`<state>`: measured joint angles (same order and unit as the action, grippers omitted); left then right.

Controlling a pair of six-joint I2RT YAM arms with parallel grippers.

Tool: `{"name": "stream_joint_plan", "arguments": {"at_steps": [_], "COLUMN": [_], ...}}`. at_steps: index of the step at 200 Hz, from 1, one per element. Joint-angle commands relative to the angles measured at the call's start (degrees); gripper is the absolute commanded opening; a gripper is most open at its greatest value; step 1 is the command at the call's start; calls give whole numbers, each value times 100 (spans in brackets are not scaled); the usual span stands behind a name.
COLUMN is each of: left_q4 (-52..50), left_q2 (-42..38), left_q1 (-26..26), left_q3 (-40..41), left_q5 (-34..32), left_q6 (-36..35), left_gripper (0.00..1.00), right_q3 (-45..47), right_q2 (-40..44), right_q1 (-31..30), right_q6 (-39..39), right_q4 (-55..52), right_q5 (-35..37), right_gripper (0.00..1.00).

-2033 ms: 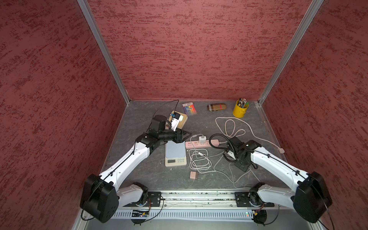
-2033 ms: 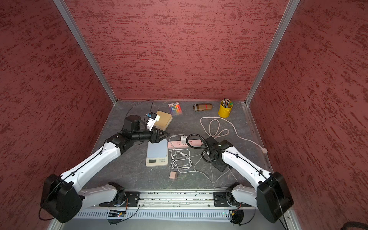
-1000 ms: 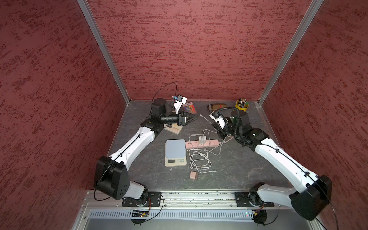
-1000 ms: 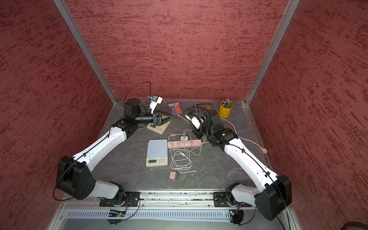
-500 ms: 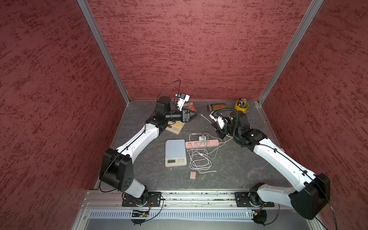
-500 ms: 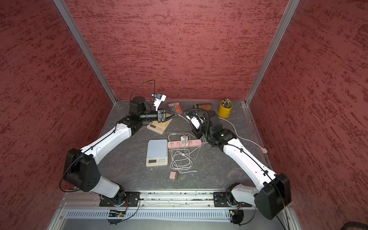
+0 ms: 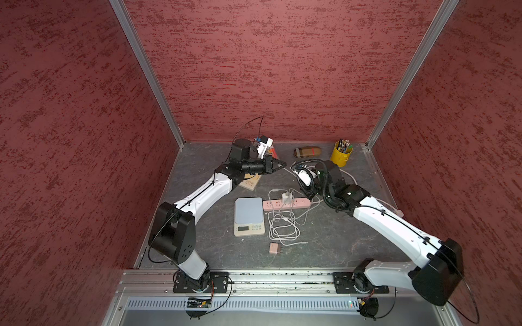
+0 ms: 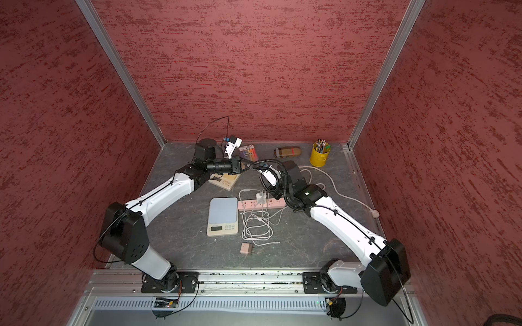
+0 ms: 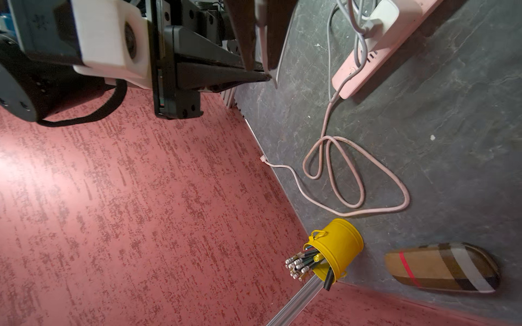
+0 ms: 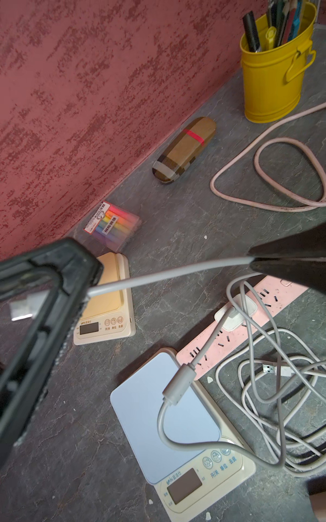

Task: Charge the electronic scale
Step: Pick up the charging cable from the center of the board.

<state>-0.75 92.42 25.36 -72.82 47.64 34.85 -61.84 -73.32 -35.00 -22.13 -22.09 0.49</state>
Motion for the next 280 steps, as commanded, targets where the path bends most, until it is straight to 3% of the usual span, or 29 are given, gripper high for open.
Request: {"name": "stream_joint_plan", "arguments": {"at_steps": [1,12,24,37,52,67,101,156,217,254,261,280], "left_q4": [-379,-455,-511,-521,-524,-594,-614,-267,-208,-198,-244,-624], "left_q2": [-145,-233,-337,-492,-681,-874,-1085,-1276,-1385,-1433,-1466,-1695], "left_q1": [4,-16,-65,-187,-378,-500,-533,-546,-546,-558,-587,-837], "left_q3": [-59,14,124,273,451,577,664,896,984,1069,1084,1225], "left_q5": [-38,-35,-3,121,375,595,940,1057,1108,1101,1080,840], "left_q6": [-198,-332,-516,-705,-957,-1246,-1385,-834,-569,-462,-470,-579], "left_gripper": [0,0,0,0,0,0,0,0,0,0,8,45], "right_q3": [-56,-40,32,167,385,607,492,-327,-434,-582,-647,-974], "right_q2": [-16,4,124,373,744,1018,715,-314,-505,-719,-797,-1167], "right_q1": [-41,-50,-47,-49,-50,-48,-80,-589,-907,-1047,-1073,-1158], "right_q6": [66,73,74,77,190,424,876,602,429,389,414,872], "right_q4": [94,104,190,342,697,1284,2026,1770,1988,1890,1819,1601], "right_q5": [380,284,-80,-588,-1151,-1566,-2267,-1992,-1443,-1575,-1571,-1403], "right_gripper": [0,1,26,43,53,57,51,43,0,0,0,0]}}
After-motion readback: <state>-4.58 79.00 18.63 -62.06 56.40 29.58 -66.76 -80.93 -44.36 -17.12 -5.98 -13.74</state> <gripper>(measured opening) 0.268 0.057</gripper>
